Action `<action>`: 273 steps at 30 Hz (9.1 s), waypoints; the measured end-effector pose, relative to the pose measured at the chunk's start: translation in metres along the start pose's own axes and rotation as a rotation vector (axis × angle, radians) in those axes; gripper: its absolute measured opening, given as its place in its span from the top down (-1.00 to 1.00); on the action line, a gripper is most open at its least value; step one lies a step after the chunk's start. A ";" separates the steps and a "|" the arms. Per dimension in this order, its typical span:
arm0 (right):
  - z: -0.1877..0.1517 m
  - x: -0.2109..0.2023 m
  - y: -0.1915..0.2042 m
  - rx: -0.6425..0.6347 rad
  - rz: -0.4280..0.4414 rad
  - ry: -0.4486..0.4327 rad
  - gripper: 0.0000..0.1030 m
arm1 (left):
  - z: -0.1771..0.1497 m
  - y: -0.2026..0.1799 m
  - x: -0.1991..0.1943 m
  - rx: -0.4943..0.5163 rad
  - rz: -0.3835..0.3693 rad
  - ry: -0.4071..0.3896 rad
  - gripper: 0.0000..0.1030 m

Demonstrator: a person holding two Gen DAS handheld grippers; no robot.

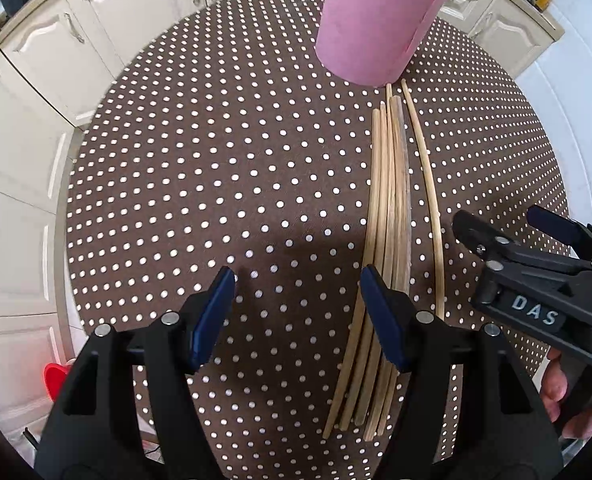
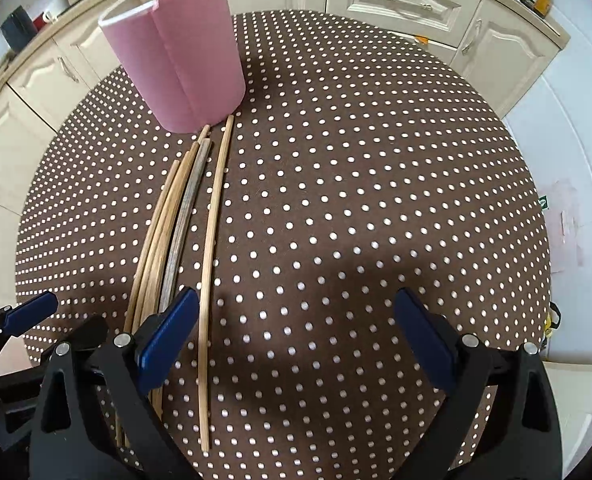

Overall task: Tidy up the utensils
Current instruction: 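Move the open right tool down toward the chopstick pile beside the cup, then close the right tool on one chopstick from the pile, then lift the chopstick with the right tool and carry it above the pink cup, then open the right tool to drop the chopstick into the pink cup, then lower the open right tool to the remaining chopsticks beside the cup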

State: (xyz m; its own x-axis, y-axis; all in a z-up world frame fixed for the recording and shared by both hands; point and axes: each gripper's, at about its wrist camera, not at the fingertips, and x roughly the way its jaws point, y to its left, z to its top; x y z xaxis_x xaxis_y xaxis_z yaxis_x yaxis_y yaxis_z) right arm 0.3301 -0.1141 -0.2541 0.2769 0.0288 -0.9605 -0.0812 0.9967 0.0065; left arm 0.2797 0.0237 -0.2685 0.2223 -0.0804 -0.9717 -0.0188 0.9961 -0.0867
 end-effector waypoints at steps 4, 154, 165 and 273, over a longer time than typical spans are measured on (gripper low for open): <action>0.006 0.008 0.007 -0.017 -0.044 0.003 -0.81 | 0.008 0.000 0.012 0.005 0.002 0.027 -0.26; 0.106 -0.160 -0.047 0.618 0.208 -0.856 0.91 | 0.146 -0.018 -0.219 0.106 -0.176 -0.557 0.89; 0.111 -0.148 -0.027 0.552 0.115 -0.961 0.91 | 0.175 -0.021 -0.174 0.146 -0.202 -0.476 0.89; -0.018 -0.163 -0.007 0.070 0.165 -0.543 -0.66 | 0.002 -0.004 -0.143 -0.008 -0.008 -0.424 -0.27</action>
State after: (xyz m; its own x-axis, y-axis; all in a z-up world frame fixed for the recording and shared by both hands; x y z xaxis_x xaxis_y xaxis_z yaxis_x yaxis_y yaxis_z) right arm 0.2686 -0.1268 -0.1028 0.7198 0.2010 -0.6644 -0.1066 0.9778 0.1803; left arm 0.2503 0.0315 -0.1286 0.6034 -0.0643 -0.7948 -0.0221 0.9950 -0.0973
